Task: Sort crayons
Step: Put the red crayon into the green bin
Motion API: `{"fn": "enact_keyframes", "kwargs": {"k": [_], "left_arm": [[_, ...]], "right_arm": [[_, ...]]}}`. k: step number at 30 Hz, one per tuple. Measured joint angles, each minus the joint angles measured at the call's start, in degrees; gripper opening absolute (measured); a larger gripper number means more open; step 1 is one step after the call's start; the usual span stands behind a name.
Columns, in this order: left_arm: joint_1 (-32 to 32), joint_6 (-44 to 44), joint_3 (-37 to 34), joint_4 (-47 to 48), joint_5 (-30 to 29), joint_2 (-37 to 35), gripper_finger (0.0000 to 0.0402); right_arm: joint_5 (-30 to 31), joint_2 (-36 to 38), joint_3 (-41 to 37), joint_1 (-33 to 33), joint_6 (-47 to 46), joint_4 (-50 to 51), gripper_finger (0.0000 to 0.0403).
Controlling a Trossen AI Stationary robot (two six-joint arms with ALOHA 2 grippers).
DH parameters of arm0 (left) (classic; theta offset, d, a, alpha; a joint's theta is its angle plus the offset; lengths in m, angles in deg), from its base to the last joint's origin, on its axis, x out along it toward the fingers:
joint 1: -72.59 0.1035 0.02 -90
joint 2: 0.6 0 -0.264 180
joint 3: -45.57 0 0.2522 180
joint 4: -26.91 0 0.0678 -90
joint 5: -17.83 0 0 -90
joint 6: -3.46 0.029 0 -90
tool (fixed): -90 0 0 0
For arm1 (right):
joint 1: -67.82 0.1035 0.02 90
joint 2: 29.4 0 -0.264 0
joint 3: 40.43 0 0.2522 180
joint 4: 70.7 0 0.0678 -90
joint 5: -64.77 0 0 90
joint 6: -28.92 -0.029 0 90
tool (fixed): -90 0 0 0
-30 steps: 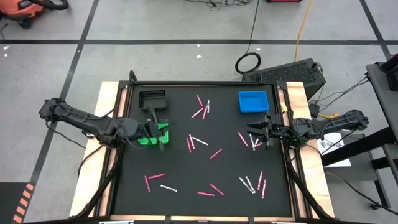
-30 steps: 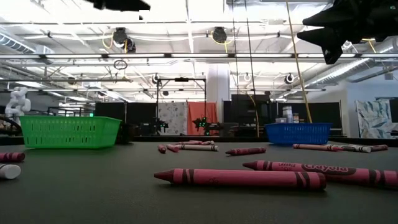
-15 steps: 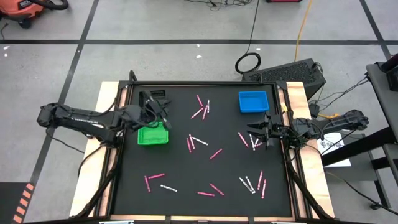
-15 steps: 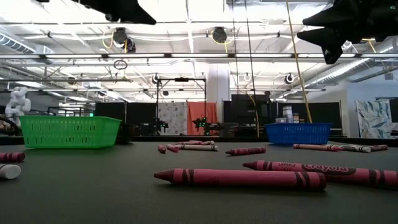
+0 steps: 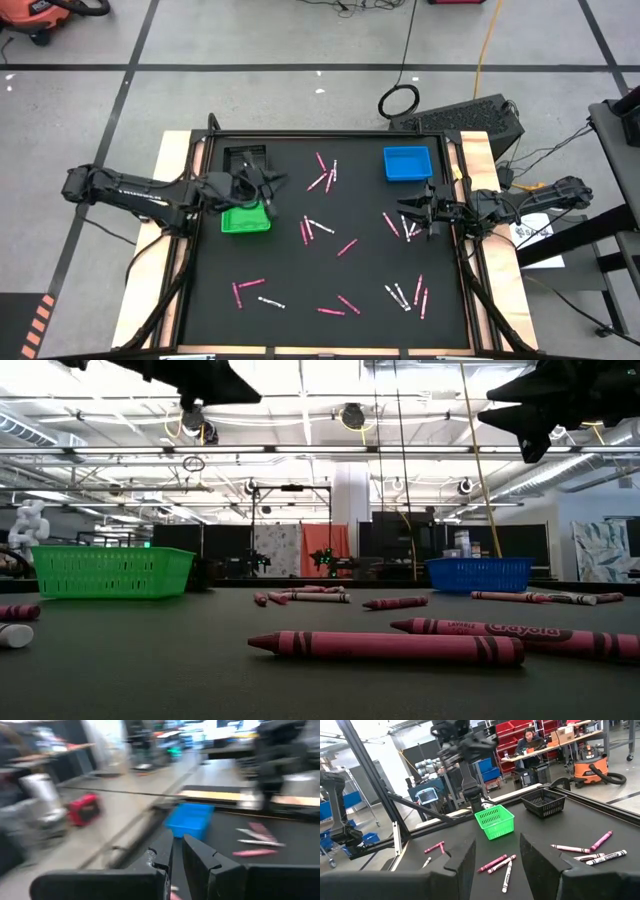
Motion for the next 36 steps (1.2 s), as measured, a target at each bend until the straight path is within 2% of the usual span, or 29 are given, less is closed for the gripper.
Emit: {"fn": "enact_keyframes", "kwargs": {"k": [4, 13, 19, 23, 28, 33, 36], "left_arm": [[-2.4, 2.0, 0.0, 0.0, 6.3, 0.3, 0.0044], [-4.1, -10.1, 0.0, 2.0, 6.8, 2.7, 0.0044], [-6.0, -10.0, 0.0, 7.0, 7.1, 5.3, 0.0044], [-6.1, -5.6, 0.0, 7.8, 7.1, 7.5, 0.0044], [-6.1, -4.9, 0.0, 7.7, 7.2, 9.8, 0.0044], [-6.1, -5.1, 0.0, 8.0, 9.7, 11.9, 0.0044], [-6.1, -9.6, 0.0, 10.8, 13.0, 12.5, 0.0044]], "right_arm": [[0.0, 0.0, 0.0, 0.0, 0.0, 0.0, 0.0139], [0.0, 0.0, 0.0, 0.0, 0.0, 0.0, 0.0139], [0.0, 0.0, 0.0, 0.0, 0.0, 0.0, 0.0139], [0.1, 0.0, 0.0, 0.0, 0.0, 0.0, 0.0139], [0.2, 0.0, 0.0, 0.0, 0.0, -0.2, 0.0139], [0.2, 0.0, 0.0, 0.0, 0.2, -1.1, 0.0139], [0.2, 0.0, 0.0, 0.0, -0.1, -1.2, 0.0139]]}}
